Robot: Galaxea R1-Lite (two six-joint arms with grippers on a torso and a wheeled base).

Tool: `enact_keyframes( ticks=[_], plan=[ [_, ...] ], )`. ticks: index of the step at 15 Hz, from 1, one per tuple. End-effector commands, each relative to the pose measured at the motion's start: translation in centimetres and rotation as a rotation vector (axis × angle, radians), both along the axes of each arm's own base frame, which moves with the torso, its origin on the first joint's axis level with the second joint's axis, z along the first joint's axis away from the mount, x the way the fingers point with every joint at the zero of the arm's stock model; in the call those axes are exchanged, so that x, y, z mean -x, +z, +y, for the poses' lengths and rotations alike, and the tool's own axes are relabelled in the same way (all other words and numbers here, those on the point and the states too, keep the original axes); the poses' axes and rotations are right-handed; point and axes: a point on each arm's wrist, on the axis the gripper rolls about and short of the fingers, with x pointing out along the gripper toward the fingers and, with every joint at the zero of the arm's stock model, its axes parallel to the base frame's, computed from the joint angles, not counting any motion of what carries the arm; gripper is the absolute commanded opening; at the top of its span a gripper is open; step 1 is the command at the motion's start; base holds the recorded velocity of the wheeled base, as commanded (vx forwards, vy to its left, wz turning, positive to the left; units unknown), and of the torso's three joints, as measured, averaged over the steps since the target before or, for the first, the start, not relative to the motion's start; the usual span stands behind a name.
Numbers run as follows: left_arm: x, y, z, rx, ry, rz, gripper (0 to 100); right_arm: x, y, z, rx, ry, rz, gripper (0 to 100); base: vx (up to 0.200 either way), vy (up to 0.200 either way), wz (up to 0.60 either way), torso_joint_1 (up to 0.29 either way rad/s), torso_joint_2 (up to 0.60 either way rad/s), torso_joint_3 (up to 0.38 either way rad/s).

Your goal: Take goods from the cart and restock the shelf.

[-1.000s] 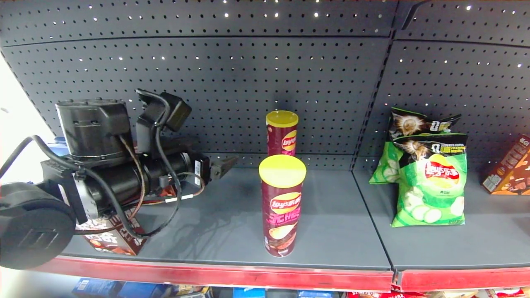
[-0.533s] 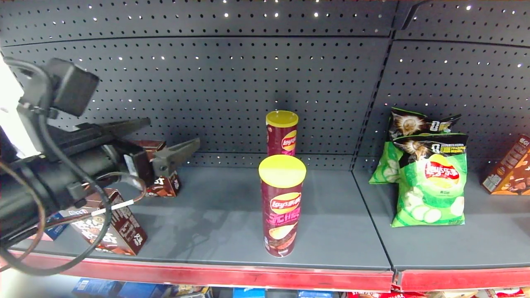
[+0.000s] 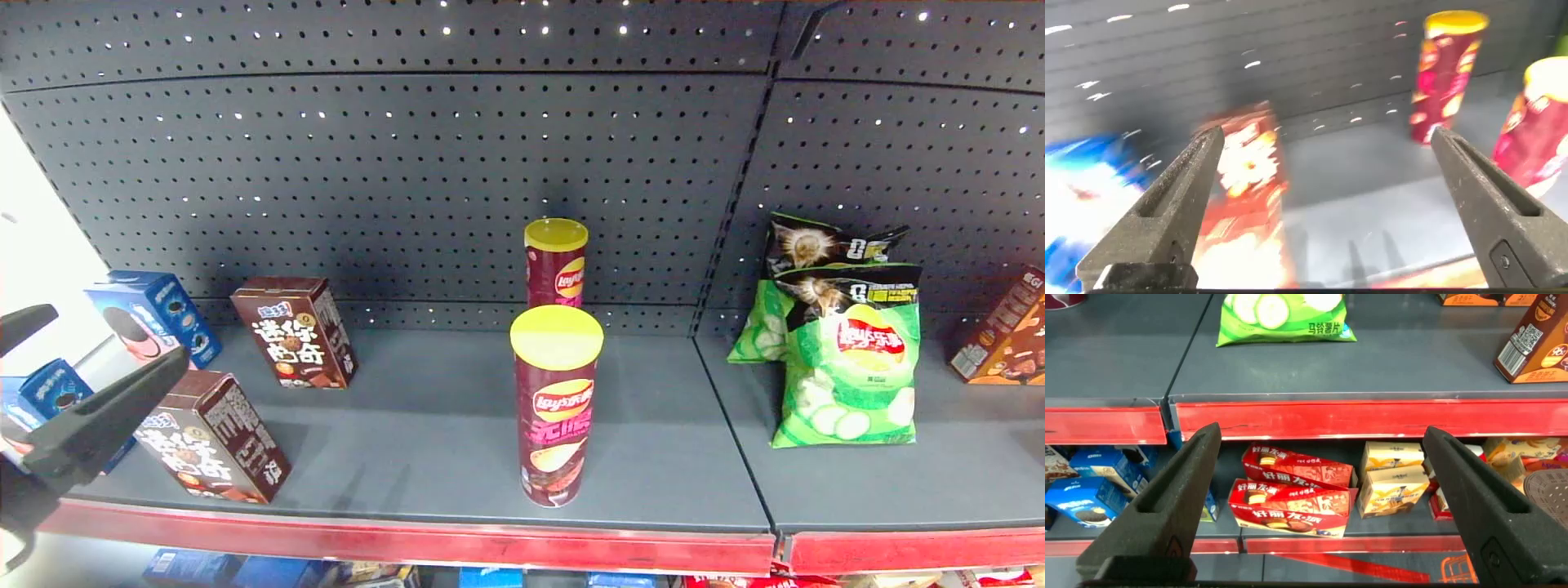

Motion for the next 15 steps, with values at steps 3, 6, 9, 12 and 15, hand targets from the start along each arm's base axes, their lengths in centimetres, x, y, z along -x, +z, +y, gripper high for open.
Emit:
enact_keyframes(
  ticks=[3, 6, 9, 12, 15],
  plan=[
    [7.0, -3.1, 2.1, 0.051, 0.202, -0.105, 100, 0.0, 0.0, 0.0, 0.0, 0.0, 0.002, 100, 0.0, 0.0, 0.0, 0.0, 0.0, 0.0],
    [10.1, -8.6, 2.4, 0.048, 0.295, -0.121, 100, 0.0, 0.0, 0.0, 0.0, 0.0, 0.002, 100, 0.0, 0.0, 0.0, 0.0, 0.0, 0.0],
    [12.3, -11.2, 2.4, 0.051, 0.347, -0.14, 100, 0.0, 0.0, 0.0, 0.0, 0.0, 0.002, 100, 0.0, 0.0, 0.0, 0.0, 0.0, 0.0],
    [12.4, -11.6, 2.4, 0.062, 0.365, -0.145, 100, 0.0, 0.0, 0.0, 0.0, 0.0, 0.002, 100, 0.0, 0.0, 0.0, 0.0, 0.0, 0.0],
    [11.6, -13.2, 2.3, 0.124, 0.323, -0.107, 100, 0.0, 0.0, 0.0, 0.0, 0.0, 0.002, 100, 0.0, 0.0, 0.0, 0.0, 0.0, 0.0]
  ],
)
